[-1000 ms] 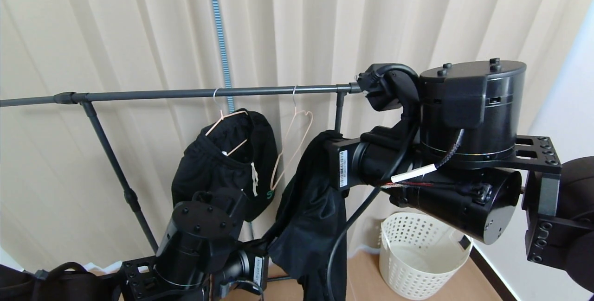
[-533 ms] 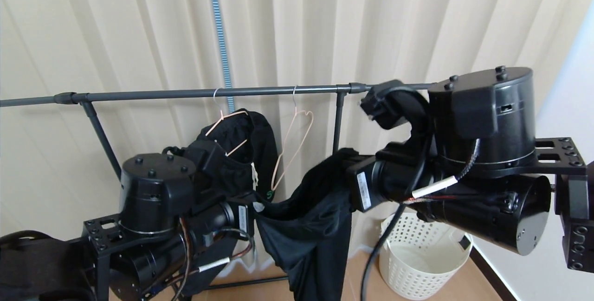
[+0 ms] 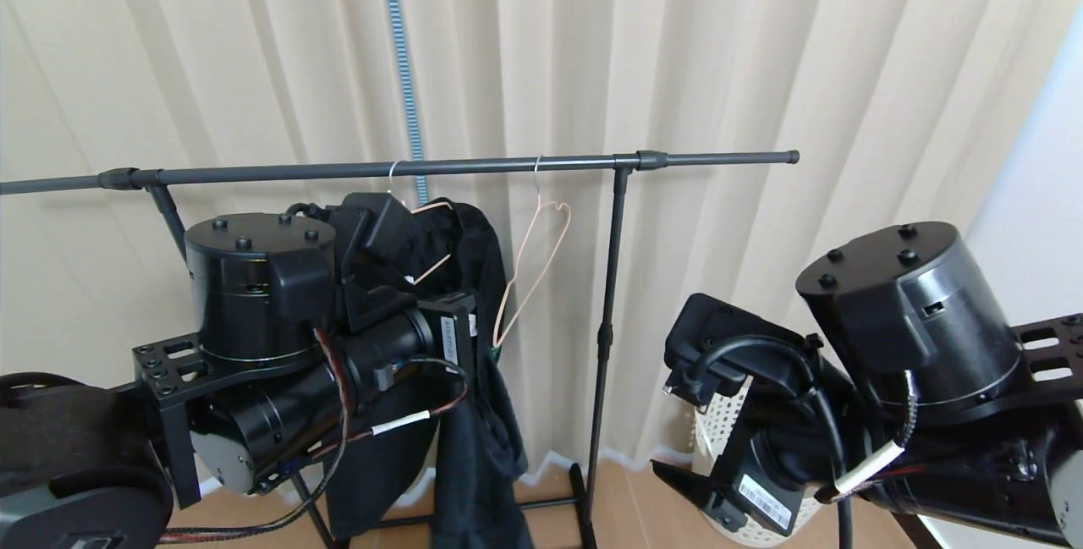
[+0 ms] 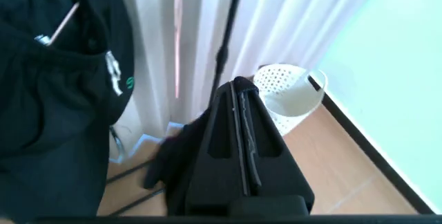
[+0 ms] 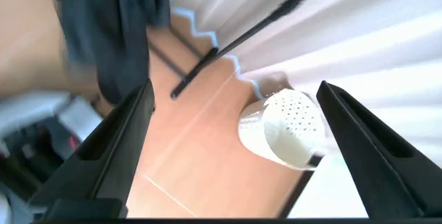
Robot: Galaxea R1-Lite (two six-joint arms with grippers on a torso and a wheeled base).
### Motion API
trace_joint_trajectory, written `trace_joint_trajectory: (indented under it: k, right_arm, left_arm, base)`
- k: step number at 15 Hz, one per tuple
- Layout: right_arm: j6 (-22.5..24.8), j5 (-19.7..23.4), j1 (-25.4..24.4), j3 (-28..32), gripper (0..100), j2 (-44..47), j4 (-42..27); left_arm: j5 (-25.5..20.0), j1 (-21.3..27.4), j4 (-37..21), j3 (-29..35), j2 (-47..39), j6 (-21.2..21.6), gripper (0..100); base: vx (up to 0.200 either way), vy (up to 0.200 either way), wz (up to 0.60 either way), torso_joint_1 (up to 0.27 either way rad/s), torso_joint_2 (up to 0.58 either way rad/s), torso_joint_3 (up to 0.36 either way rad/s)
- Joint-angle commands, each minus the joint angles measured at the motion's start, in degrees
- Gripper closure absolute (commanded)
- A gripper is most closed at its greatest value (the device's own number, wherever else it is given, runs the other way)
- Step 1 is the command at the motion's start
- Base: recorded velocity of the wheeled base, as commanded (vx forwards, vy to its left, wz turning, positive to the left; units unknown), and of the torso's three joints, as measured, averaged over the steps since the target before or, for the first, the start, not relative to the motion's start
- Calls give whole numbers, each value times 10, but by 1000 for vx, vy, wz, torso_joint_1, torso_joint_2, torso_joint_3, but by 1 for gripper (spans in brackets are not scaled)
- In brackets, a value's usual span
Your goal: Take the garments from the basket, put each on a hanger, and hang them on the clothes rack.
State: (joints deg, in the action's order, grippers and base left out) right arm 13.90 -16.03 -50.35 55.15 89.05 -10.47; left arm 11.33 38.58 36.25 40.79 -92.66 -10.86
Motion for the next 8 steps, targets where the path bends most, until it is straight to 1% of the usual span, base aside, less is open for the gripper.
trace_joint_trajectory:
  k: [1, 3, 4, 5, 7, 8]
  right_arm:
    - [0, 19, 0, -12, 0, -5, 34]
    - [-57, 20, -1, -26, 0, 25, 139]
    - [-72, 20, -1, -28, 0, 33, 162]
    - [-92, 20, -2, -32, 0, 55, 207]
    - [-98, 20, -9, -48, 0, 87, 273]
    - [-98, 20, -9, -48, 0, 87, 273]
  left_arm:
    - [-13, 5, 0, -2, 6, 11, 100]
    - [-56, 5, 0, -15, 19, 41, 100]
    - [-65, 5, 0, -18, 20, 48, 100]
    - [-79, 5, 0, -23, 23, 59, 100]
    - [-80, 5, 0, -23, 21, 61, 100]
    - [-80, 5, 0, -23, 21, 61, 100]
  base:
    - [0, 0, 0, 0, 0, 0]
    - [0, 0, 0, 0, 0, 0]
    - [0, 0, 0, 0, 0, 0]
    - [0, 0, 0, 0, 0, 0]
    - [0, 0, 0, 0, 0, 0]
    - [0, 0, 0, 0, 0, 0]
